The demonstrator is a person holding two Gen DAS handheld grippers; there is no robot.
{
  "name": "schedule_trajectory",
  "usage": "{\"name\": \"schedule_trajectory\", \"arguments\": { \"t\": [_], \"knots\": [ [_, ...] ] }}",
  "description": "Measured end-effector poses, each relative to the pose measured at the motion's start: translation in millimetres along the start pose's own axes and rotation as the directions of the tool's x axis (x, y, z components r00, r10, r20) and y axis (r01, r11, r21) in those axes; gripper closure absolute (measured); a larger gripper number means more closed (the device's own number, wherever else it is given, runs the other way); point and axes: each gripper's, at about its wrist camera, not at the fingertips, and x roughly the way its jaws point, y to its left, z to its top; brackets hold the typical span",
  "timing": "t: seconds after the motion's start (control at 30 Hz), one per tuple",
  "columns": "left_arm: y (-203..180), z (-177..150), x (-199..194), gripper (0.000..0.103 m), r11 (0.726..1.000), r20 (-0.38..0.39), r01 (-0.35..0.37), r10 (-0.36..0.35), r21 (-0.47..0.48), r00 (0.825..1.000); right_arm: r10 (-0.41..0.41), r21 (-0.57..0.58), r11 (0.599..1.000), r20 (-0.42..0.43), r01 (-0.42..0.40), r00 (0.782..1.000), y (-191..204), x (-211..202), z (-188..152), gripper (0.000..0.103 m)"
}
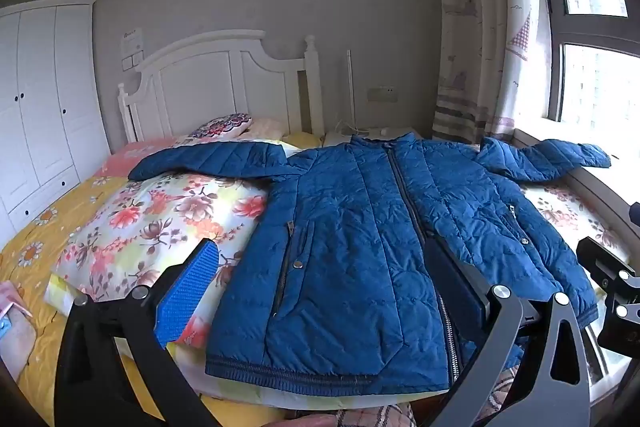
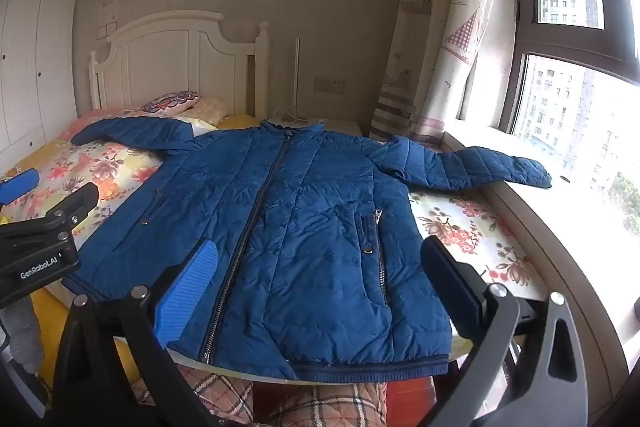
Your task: Fold large clothes
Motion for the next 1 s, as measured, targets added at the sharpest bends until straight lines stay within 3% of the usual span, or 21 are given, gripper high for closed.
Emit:
{"name": "schedule_trajectory", "arguments": {
  "t": [1.0],
  "knots": [
    [-2.0, -9.4, 0.6, 0.005, 1.0, 0.001, 0.001, -0.001, 0.014, 1.0, 0.004, 0.001, 1.0, 0.008, -0.004, 1.0, -0.5, -3.7, -1.3, 0.002]
  ]
}}
